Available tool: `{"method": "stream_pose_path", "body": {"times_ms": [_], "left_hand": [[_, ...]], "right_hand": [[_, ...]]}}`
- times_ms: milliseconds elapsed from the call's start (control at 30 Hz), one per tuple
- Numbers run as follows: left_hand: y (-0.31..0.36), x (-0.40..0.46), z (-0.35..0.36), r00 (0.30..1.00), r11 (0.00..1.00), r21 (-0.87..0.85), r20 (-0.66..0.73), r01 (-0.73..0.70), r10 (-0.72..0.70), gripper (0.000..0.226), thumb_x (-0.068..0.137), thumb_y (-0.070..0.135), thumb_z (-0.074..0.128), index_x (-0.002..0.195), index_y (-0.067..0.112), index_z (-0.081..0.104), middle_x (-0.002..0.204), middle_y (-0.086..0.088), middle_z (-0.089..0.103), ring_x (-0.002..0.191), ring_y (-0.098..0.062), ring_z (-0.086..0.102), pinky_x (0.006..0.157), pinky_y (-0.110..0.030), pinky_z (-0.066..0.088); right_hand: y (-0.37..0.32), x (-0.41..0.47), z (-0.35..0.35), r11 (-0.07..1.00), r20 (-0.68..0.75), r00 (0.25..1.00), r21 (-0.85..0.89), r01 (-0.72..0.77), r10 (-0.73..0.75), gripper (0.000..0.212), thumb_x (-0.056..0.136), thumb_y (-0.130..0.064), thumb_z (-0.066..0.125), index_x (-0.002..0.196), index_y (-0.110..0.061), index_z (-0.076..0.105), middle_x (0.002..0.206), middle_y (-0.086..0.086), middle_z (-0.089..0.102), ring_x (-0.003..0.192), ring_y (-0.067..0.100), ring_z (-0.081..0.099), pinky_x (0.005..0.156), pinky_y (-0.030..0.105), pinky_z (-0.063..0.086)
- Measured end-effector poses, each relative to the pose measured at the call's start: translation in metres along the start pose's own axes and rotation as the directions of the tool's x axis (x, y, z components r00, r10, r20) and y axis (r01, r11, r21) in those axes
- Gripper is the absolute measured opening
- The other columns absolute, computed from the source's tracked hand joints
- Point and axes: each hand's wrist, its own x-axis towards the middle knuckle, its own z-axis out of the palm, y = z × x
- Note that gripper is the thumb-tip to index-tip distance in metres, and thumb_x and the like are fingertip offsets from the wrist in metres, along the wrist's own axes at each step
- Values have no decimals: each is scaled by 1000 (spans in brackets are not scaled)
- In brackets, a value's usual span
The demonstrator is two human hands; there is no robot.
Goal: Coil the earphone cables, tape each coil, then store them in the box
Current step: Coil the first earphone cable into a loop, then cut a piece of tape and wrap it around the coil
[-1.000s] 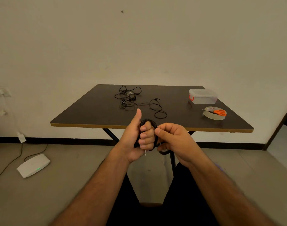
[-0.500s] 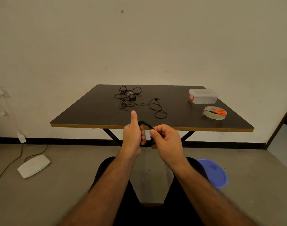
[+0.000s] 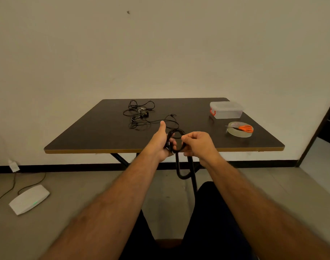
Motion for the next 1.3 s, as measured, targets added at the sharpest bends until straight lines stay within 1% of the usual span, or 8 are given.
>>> {"method": "stream_pose_path", "body": {"times_ms": [233,467,600,733,833,933,1000,1300], "left_hand": [[12,63,40,999,999,-36,-36,16,-17,55,99,59,38,99,8,58,60,-1,46,53,-13,48,55,-28,48],[20,117,68,996,991,-99,8,86,-85,58,98,58,41,115,6,59,89,-10,64,77,-20,67,63,-34,58],[20,138,86,1000,994,111,-22,7,-5,44,101,49,44,109,8,58,94,-12,67,86,-24,69,79,-37,59],[9,156,99,989,946,301,-50,-118,139,30,102,38,48,91,12,59,97,-11,66,81,-21,69,79,-40,58],[0,166,98,956,822,525,-49,-221,288,27,99,36,52,84,16,62,93,-8,68,85,-21,67,84,-44,58],[3,165,95,873,488,826,9,-282,488,19,96,35,57,97,21,70,89,8,64,84,-11,58,69,-28,46],[7,166,94,871,344,903,64,-259,487,14,95,33,61,97,24,72,90,10,64,85,-9,56,67,-26,41],[5,179,91,935,171,972,93,-159,343,18,92,34,66,106,25,74,103,3,71,87,-11,60,56,-23,37]], "right_hand": [[10,69,-18,991,-73,988,-24,-135,133,13,96,-17,62,91,-9,70,86,11,72,72,15,69,60,27,58],[20,119,-49,979,-167,965,-16,-205,200,9,95,-16,62,91,-10,68,92,11,70,76,16,68,60,27,57],[28,142,-66,965,-206,949,-59,-256,239,8,94,-16,64,89,-13,68,91,8,69,75,14,66,63,29,60],[43,159,-75,934,-243,926,-140,-329,289,12,93,-18,66,84,-12,70,85,10,69,72,17,67,70,37,63],[47,167,-79,897,-248,924,-264,-355,293,13,93,-19,67,82,-13,69,83,8,69,74,17,69,72,36,63],[44,175,-81,843,-227,934,-409,-349,276,13,92,-22,67,82,-14,70,84,8,70,77,18,70,73,35,62],[45,180,-82,793,-210,939,-504,-344,274,15,91,-27,68,89,-12,71,86,9,71,80,20,70,78,38,61],[46,189,-78,634,-191,947,-707,-315,257,23,92,-34,67,99,-12,69,88,7,66,76,18,66,81,36,59]]}}
